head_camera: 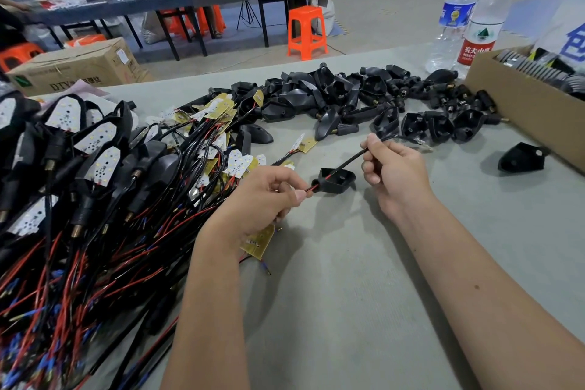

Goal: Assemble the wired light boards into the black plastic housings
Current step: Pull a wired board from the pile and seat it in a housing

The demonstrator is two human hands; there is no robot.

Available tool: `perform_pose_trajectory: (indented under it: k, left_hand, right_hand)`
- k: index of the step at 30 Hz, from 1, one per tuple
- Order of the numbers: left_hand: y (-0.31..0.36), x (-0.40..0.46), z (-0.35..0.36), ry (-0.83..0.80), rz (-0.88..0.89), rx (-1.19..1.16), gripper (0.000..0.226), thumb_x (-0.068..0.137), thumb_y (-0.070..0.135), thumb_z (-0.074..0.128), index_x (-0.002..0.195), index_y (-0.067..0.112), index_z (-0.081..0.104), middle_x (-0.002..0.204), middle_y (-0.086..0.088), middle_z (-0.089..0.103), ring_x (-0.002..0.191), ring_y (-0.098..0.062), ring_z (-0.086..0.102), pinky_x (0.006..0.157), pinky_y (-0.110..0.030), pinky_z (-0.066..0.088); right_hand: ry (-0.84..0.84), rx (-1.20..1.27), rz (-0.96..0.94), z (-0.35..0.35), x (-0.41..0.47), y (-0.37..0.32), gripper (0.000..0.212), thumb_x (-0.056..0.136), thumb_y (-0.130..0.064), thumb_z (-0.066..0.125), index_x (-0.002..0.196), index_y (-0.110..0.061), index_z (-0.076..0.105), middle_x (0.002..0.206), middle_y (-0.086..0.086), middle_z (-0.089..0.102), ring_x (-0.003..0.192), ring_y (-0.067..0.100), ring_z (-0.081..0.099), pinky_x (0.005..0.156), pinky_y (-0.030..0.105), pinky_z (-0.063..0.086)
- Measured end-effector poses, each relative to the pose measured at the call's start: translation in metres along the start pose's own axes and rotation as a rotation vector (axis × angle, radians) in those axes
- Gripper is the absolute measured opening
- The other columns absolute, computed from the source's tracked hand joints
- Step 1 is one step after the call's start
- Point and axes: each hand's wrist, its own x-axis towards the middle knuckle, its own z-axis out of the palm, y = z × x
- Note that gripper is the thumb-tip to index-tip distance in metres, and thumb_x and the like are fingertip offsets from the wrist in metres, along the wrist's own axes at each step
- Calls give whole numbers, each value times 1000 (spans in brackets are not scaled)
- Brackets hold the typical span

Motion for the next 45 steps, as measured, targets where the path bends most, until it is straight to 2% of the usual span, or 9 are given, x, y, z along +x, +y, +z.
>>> perform_pose_trajectory:
  k: [4,9,17,20,24,30,33,38,45]
  left_hand:
    - [-4,3,3,59,-50,194,10,89,12,76,79,13,74,65,-4,57,61,-16,55,65,-34,52]
    - [-2,8,14,215,1,316,32,76,37,90,68,16,67,55,7,52,51,-8,45,56,-23,40]
    - [-1,12,22,319,89,279,36,73,26,92,65,16,58,55,8,57,48,-4,42,58,-29,45]
    - [-1,14,25,328,91,234,36,71,21,94,80,17,59,71,-3,67,58,-11,55,62,-26,49]
    - [-2,14,22,405,106,165,35,70,11,93,84,23,63,76,0,68,57,-11,65,61,-31,57]
    - [-3,12,8,459,143,28,30,73,11,91,80,22,65,75,-3,65,46,-20,53,53,-24,46]
    - [-3,11,12,426,170,60,31,72,11,91,77,24,63,69,10,59,41,-4,34,48,-9,31]
    - [-3,13,12,469,218,136,32,68,20,95,74,28,64,63,22,57,46,-4,36,48,-10,32]
    - [-7,11,5,492,224,222,35,69,21,94,73,29,60,57,25,54,51,-2,45,56,-11,38]
  right_hand:
    - [-42,-152,-76,1,2,3,18,96,-13,72,86,1,66,62,1,59,53,12,52,42,21,38]
    - [-114,-353,-106,3,0,7,23,93,-18,76,77,-3,69,57,5,63,43,14,47,44,22,42]
    - [-212,-662,-275,10,-8,11,16,83,-26,86,71,-18,77,64,1,71,53,26,60,53,37,49]
    - [-237,-800,-336,12,-11,13,27,84,-35,84,64,-20,73,52,5,58,43,15,50,44,26,39]
    - [-12,-741,-418,10,-14,11,56,95,-48,69,58,-6,66,41,-4,44,37,5,39,43,18,34]
    - [329,-439,-255,-2,2,4,58,98,-49,63,69,1,57,62,7,64,52,16,54,57,42,51]
    - [342,-347,-244,-5,5,6,37,96,-35,70,72,-14,51,66,1,65,48,12,62,51,32,53]
    - [214,-84,-299,3,-1,4,31,93,6,66,103,-18,48,84,13,71,71,21,77,55,27,59]
    - [151,-212,-339,5,-4,8,54,92,-2,69,131,-21,36,86,7,78,65,25,75,50,26,52]
